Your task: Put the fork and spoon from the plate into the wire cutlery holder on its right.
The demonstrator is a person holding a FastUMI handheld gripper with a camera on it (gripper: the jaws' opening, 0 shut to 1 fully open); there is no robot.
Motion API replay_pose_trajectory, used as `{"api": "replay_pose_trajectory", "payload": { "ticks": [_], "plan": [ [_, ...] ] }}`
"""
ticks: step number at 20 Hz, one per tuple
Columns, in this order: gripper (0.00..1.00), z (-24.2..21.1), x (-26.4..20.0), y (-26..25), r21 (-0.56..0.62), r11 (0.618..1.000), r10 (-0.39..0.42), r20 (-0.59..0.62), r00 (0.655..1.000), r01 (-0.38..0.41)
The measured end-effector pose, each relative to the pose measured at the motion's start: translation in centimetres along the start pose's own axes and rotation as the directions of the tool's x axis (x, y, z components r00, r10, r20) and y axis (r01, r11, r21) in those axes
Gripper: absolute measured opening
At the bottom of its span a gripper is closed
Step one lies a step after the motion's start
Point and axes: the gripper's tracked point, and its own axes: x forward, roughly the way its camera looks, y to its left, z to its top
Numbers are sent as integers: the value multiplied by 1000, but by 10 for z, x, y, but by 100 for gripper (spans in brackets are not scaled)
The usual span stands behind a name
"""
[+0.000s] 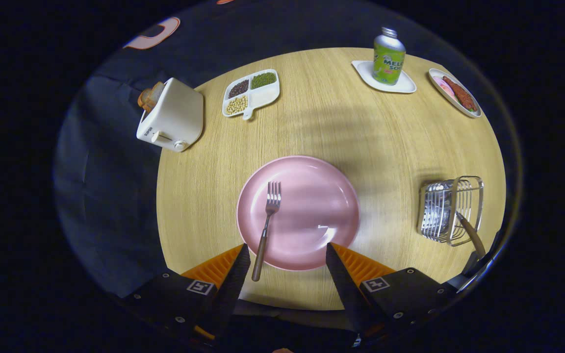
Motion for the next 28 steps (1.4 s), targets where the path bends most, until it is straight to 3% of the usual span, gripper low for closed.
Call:
{"api": "replay_pose_trajectory", "payload": {
  "ticks": [8,12,15,19,23,28],
  "plan": [
    [90,-15,56,22,9,999,-39,-73,997,40],
    [73,-19,73,23,49,995,-82,-102,991,87],
    [42,-24,82,29,70,993,-83,-114,990,92],
    [22,-26,92,27,73,990,-109,-111,988,118],
    [8,-27,91,21,23,991,-131,-88,987,134],
    [5,-24,74,12,-22,994,-111,-46,993,110]
  ]
}}
